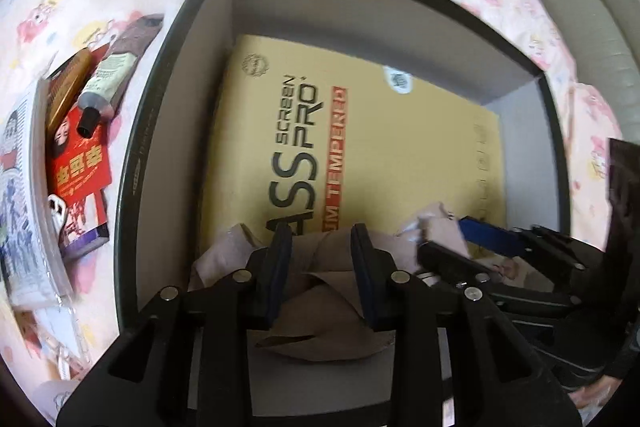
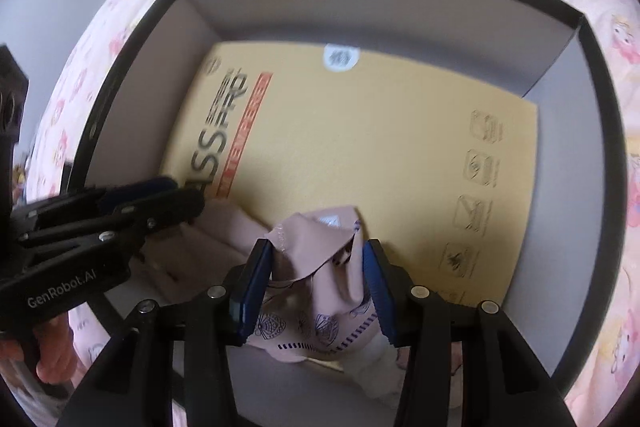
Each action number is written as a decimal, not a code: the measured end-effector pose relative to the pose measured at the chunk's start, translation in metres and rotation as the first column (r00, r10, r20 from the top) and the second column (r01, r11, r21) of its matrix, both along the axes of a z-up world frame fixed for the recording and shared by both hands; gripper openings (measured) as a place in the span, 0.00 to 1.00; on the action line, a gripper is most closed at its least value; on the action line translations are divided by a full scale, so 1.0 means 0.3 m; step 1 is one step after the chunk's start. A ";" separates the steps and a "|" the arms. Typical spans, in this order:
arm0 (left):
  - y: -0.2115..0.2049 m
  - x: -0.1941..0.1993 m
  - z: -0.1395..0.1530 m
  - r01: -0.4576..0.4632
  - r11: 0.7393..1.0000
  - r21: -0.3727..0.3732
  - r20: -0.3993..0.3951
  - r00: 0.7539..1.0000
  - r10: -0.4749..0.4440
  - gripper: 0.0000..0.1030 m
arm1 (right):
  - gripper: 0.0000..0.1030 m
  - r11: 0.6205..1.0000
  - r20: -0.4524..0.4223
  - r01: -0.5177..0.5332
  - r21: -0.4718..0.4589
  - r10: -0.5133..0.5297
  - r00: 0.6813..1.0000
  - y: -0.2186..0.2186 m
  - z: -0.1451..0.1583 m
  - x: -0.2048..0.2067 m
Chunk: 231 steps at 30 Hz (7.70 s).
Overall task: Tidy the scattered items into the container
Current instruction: 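Lower the beige pouch into the box and open the left gripper, then move the left gripper back toward the Shin-chan bead art card, then grasp the clear-wrapped Shin-chan card edge with the left gripper and lift, then carry the Shin-chan card with the left gripper over the black box, then lower the Shin-chan card into the box and open the left gripper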
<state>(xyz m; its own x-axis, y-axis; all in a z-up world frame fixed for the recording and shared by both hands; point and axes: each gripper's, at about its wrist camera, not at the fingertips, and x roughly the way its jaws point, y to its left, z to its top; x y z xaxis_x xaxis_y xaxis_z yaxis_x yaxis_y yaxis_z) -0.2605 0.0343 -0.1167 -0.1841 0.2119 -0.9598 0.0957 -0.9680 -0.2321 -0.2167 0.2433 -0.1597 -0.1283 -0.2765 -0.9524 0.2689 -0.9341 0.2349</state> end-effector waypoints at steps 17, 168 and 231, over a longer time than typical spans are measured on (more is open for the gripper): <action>0.021 0.123 0.089 0.004 0.999 0.032 -0.069 0.998 -0.002 0.39 | 0.42 0.997 -0.087 0.000 0.080 0.007 0.996 0.002 0.082 0.110; -0.091 0.162 0.130 -0.007 0.978 0.207 -0.301 0.951 0.070 0.49 | 0.38 0.984 -0.303 0.081 -0.159 -0.126 0.945 0.086 0.371 0.051; 0.270 0.116 -0.103 0.170 0.984 -0.054 -0.075 0.982 -0.174 0.30 | 0.44 0.987 -0.144 0.155 -0.045 -0.160 0.977 0.126 0.125 -0.048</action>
<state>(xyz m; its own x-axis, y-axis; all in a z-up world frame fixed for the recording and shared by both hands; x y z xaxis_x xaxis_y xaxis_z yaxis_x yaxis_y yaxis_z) -0.2258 0.1154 -0.1475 -0.2249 0.2018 -0.9533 -0.0900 -0.9784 -0.1859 -0.2310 0.2812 -0.1223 -0.3098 -0.2727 -0.9109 0.1529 -0.9598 0.2354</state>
